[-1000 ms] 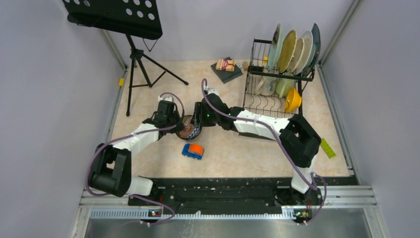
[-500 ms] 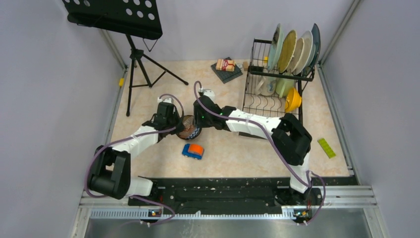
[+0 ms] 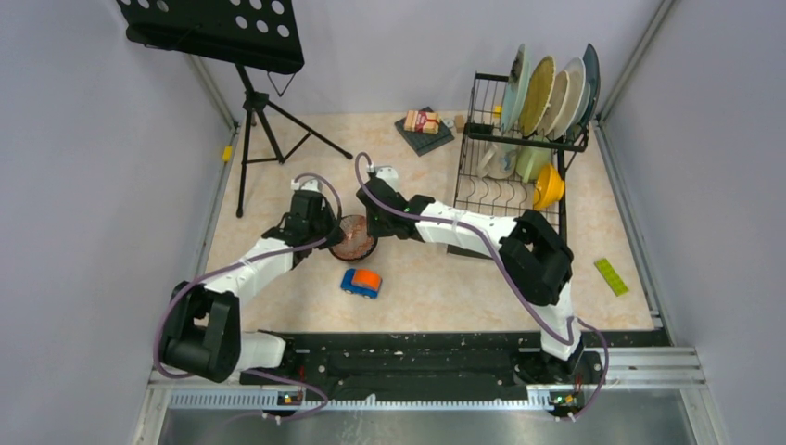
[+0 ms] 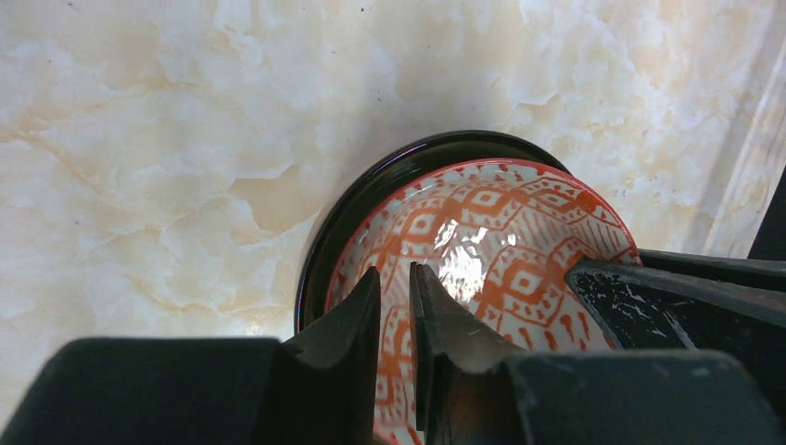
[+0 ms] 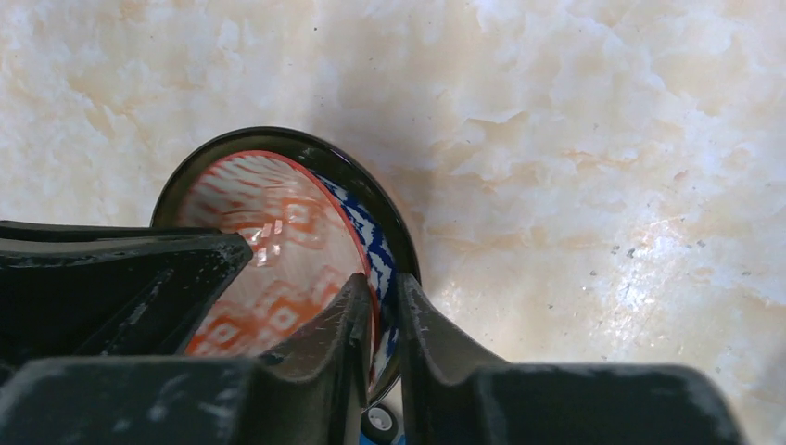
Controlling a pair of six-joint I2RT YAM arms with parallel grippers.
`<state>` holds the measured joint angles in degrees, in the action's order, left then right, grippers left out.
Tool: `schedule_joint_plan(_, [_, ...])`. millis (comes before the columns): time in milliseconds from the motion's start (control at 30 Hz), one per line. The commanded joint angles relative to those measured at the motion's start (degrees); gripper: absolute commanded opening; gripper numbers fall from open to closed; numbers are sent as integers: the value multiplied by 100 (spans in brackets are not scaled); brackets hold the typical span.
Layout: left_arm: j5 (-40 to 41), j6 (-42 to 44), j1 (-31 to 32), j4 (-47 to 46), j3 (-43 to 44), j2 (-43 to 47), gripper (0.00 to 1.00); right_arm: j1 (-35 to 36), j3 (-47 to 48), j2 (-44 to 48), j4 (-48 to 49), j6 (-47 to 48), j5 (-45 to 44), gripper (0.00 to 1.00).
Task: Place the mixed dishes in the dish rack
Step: Pick up the bowl from the center of the board.
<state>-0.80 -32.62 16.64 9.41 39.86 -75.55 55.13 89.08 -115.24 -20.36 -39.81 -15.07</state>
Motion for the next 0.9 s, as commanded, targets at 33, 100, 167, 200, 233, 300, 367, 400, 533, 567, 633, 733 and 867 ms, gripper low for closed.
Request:
schedule_joint_plan(33, [240,115,-5,-96,40,282,22,95,540,-3,-67,209,-188,7])
schedule_joint_plan(100, [267,124,-3,-67,49,322,22,94,564,10,-52,259,-164,0])
schedule_joint_plan(167, [286,124,-3,-46,58,397,23,95,593,36,-52,279,-186,0])
schedule_joint_plan(200, [301,124,-3,-24,61,445,24,94,589,62,-20,313,-186,0])
schedule_joint_plan(233, [326,129,-5,8,65,503,25,96,592,86,4,337,-183,0])
schedule_joint_plan(300, [401,141,-3,44,69,671,28,94,637,123,-20,367,-167,0])
schedule_joint_plan(367, [531,143,-3,71,61,891,34,94,639,181,-2,389,-181,0])
schedule_joint_plan(400, [626,128,-8,95,63,998,40,94,604,225,41,391,-174,0])
schedule_joint_plan(533, [992,215,-12,276,170,1218,47,94,497,417,239,447,-185,0])
schedule_joint_plan(567, [1046,232,-12,348,217,1240,48,94,456,461,294,460,-188,0])
schedule_joint_plan(633, [1128,243,-12,446,294,1276,50,94,396,524,347,480,-207,0])
schedule_joint_plan(733, [1280,502,-12,540,400,1293,52,85,347,553,332,479,-248,0])
schedule_joint_plan(867, [1161,805,-13,625,460,1143,53,68,14,750,620,397,-222,0])
